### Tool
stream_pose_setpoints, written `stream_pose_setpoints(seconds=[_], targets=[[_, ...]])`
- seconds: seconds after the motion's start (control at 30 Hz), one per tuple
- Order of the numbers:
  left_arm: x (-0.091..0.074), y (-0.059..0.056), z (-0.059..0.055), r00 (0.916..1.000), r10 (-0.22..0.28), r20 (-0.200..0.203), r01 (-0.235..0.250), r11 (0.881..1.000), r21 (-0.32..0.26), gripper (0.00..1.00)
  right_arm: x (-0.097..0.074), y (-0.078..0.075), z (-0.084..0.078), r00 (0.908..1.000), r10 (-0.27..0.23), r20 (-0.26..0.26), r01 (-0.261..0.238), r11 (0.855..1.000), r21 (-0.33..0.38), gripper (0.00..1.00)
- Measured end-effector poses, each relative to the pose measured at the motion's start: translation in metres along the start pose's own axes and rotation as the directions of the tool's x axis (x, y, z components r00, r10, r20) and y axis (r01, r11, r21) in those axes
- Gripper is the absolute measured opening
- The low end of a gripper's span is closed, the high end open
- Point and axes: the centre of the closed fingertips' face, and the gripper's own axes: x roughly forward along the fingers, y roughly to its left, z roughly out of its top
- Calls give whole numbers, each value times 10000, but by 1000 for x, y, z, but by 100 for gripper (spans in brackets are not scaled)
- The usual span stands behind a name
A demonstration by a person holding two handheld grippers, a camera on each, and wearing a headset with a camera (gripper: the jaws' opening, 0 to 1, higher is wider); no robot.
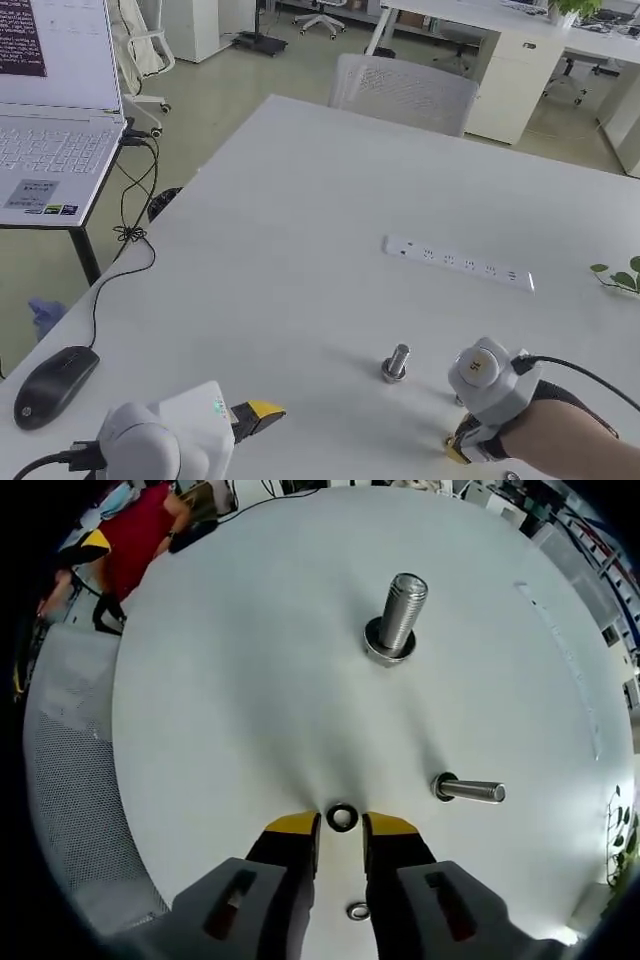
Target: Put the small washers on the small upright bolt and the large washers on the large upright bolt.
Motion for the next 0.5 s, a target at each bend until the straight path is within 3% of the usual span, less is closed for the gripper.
stream_pose_setpoints(seconds=[0.5], targets=[[0, -2, -3, 10000, -24, -44, 24, 10000, -3, 76, 0, 3, -1, 9996, -263, 33, 264, 9992, -284, 18]])
